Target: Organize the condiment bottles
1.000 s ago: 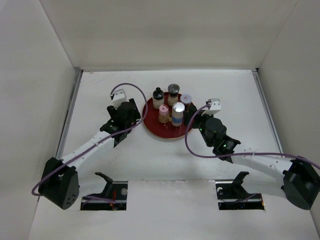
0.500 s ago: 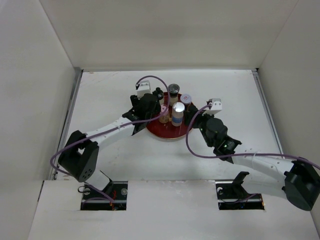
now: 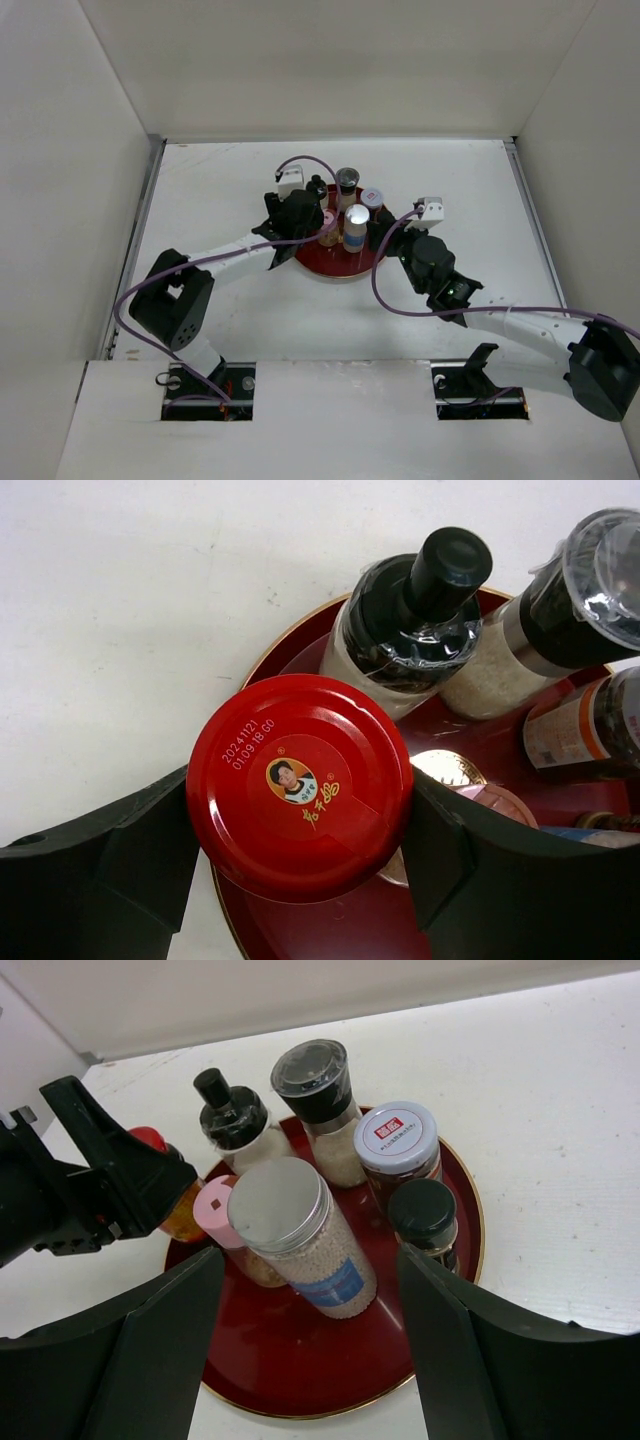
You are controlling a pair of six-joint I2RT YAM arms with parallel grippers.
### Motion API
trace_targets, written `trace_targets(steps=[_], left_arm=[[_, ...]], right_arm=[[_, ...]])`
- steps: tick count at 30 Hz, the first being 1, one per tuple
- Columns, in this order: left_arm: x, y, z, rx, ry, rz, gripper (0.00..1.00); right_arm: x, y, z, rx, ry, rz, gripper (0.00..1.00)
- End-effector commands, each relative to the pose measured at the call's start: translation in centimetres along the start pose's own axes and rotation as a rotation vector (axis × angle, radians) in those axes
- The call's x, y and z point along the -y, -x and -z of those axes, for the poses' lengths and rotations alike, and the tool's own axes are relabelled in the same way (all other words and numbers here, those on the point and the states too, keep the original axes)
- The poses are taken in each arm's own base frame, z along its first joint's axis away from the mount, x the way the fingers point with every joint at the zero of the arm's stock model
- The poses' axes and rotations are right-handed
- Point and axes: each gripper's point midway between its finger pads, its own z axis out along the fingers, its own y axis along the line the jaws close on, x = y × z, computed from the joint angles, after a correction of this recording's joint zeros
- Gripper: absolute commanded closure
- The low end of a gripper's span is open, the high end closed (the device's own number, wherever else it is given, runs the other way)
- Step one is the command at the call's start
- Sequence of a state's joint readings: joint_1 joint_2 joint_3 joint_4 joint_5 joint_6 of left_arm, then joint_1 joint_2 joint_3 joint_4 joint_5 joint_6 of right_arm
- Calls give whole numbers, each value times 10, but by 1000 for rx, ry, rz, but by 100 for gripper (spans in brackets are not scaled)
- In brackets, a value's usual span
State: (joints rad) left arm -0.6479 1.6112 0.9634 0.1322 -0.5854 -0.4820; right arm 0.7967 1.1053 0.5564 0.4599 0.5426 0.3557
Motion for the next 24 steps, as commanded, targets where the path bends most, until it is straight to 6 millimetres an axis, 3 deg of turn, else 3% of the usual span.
trace_targets(steps=[1, 3, 7, 9, 14, 16, 18, 24], left_arm=[[12, 58, 13, 183, -56, 132, 28], [12, 63, 19, 194, -65, 140, 18], [9, 74, 30, 220, -79, 159, 9], [8, 81, 37, 231, -84, 166, 0], [-4, 104, 69, 301, -109, 210, 0], [-22, 111, 84, 345, -79, 240, 0], [-39, 113, 95, 374, -63, 265, 0], [-116, 74, 104, 386, 76, 380, 0]], right_arm=[[-2, 18, -3, 63, -3, -44, 22], [-2, 19, -2, 65, -2, -45, 20], [-1, 19, -2, 69, -4, -48, 16], [-1, 20, -2, 71, -5, -49, 15], [2, 22, 0, 80, -14, -53, 12], [3, 25, 1, 88, -21, -53, 3], [5, 27, 2, 96, -35, -51, 0], [23, 34, 6, 139, -118, -66, 0]])
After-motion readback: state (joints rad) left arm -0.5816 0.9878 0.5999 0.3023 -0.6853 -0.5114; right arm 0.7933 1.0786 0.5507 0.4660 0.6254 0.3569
